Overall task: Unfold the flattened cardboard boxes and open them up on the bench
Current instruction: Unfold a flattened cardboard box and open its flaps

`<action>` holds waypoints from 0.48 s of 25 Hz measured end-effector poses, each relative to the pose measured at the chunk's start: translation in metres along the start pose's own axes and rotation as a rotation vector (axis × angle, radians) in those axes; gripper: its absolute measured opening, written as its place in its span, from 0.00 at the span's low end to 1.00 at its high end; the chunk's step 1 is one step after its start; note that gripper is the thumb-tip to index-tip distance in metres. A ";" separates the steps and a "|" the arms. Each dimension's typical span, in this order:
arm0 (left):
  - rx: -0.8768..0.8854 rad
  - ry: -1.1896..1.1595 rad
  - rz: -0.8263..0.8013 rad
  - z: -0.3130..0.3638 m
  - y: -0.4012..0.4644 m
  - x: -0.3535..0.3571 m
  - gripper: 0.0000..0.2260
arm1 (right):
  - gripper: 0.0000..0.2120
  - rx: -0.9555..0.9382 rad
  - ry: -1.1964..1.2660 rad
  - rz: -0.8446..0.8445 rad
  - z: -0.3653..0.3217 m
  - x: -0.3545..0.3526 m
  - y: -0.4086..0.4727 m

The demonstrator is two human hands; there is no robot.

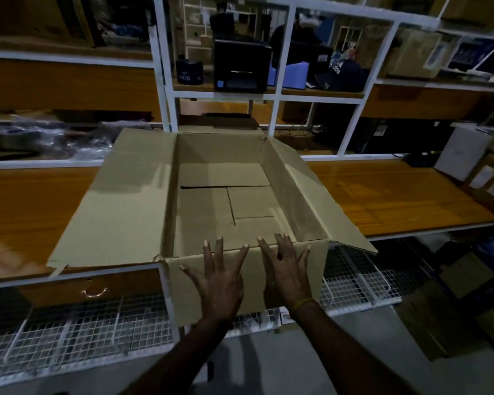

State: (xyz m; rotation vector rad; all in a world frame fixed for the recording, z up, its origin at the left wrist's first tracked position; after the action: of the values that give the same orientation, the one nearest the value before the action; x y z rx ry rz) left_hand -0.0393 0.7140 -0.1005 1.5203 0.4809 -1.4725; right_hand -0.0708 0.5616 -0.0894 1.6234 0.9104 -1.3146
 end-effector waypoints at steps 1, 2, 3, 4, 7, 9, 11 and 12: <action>0.028 0.014 0.011 0.000 -0.002 0.004 0.36 | 0.53 -0.019 -0.002 0.033 0.000 0.001 -0.001; 0.040 0.025 0.013 -0.001 -0.003 0.007 0.36 | 0.54 -0.032 0.003 0.051 0.001 0.003 -0.001; 0.036 0.032 0.011 -0.002 -0.003 0.008 0.35 | 0.54 -0.040 0.020 0.057 0.001 0.006 0.000; 0.021 0.031 0.005 -0.001 -0.003 0.008 0.35 | 0.53 -0.049 0.036 0.055 0.002 0.007 0.000; -0.060 -0.017 -0.007 0.007 -0.002 0.003 0.31 | 0.49 -0.079 0.088 0.056 0.006 0.006 -0.004; -0.085 -0.051 0.006 0.021 0.002 -0.001 0.27 | 0.41 -0.102 0.173 0.062 0.018 0.004 -0.008; -0.051 -0.079 0.035 0.044 0.010 -0.002 0.24 | 0.32 -0.118 0.245 0.080 0.041 0.001 -0.011; -0.019 -0.095 0.047 0.060 0.015 0.000 0.24 | 0.29 -0.111 0.249 0.099 0.059 -0.002 -0.012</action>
State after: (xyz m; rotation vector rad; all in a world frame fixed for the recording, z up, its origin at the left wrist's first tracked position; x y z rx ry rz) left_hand -0.0610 0.6577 -0.0859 1.4308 0.3991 -1.4918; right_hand -0.1036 0.5121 -0.0953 1.7463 1.0184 -0.9915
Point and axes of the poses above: each hand's wrist, its own y-axis towards the middle knuckle, its own x-axis out of the palm, z = x × y, the point moved 7 cm from there along y, towards the middle knuckle, and after that the axes turned 12 degrees about x, right-handed, at the moved point
